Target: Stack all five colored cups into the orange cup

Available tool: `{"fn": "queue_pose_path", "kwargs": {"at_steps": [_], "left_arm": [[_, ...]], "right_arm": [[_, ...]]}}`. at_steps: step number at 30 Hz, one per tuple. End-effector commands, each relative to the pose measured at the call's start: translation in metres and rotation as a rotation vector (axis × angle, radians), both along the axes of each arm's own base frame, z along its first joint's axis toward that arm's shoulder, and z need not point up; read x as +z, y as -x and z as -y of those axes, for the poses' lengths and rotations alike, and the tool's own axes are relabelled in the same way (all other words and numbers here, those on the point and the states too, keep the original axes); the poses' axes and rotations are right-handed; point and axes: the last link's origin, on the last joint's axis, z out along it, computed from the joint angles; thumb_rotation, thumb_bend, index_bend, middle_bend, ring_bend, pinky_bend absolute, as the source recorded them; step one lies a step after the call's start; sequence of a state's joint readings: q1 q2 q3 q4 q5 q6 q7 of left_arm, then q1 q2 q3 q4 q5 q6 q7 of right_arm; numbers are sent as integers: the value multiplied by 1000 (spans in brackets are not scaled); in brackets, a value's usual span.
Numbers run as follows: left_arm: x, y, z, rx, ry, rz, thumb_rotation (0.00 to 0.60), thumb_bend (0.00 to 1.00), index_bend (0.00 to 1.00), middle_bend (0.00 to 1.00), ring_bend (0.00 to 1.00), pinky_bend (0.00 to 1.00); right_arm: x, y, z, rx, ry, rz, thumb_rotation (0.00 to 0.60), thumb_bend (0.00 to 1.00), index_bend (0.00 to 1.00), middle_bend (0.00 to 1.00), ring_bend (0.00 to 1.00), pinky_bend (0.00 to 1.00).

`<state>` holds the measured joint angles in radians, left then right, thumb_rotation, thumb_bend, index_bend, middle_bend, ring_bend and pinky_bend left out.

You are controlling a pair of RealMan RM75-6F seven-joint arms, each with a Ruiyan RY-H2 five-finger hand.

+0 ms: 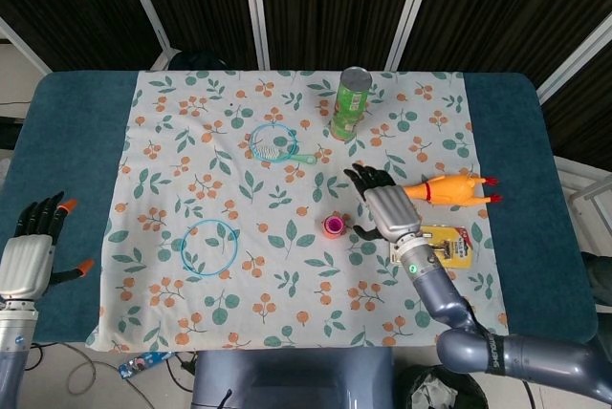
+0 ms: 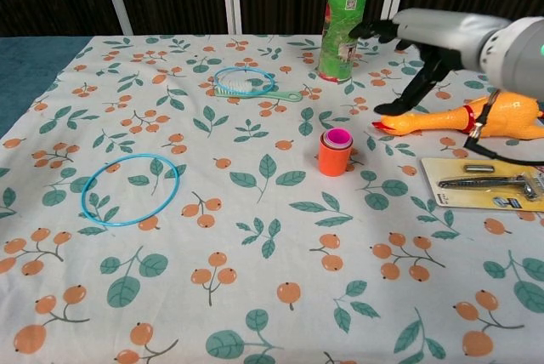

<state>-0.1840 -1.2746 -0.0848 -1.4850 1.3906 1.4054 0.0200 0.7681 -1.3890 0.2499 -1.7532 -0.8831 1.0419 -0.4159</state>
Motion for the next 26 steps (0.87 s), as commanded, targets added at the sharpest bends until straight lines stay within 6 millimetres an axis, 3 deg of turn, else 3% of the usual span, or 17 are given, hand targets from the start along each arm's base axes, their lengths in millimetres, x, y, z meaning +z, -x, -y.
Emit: {"fn": "queue_pose_path", "kwargs": {"at_steps": [1,5,7,12,15,20,26], "left_arm": [[1,-1,1,-3,-2,1,600,110,120,0,0,0],[4,-1,2,1,-16,4,600,110,119,0,0,0],[5,-1,3,6,-26,-1,600,110,119,0,0,0],[5,-3,7,24,-12,-20,600,110,119,0,0,0],[5,-4,9,27,1,-28,600,110,119,0,0,0],[4,-7,13,16,7,-30,600,110,119,0,0,0],[1,-9,15,0,13,-57,600,110,119,0,0,0]], "right_arm": [[42,18,-17,36,108,-25,600,341,0,0,0,92],[78,52,-46,62,219,-99,600,341,0,0,0,88],[90,76,-71,60,259,-128,600,341,0,0,0,87],[100,124,-123,54,333,-191,600,341,0,0,0,65],[97,146,-141,45,389,-251,600,340,0,0,0,63],[86,166,-155,11,399,-291,600,341,0,0,0,43],[80,181,-159,-34,422,-323,600,340,0,0,0,36]]}}
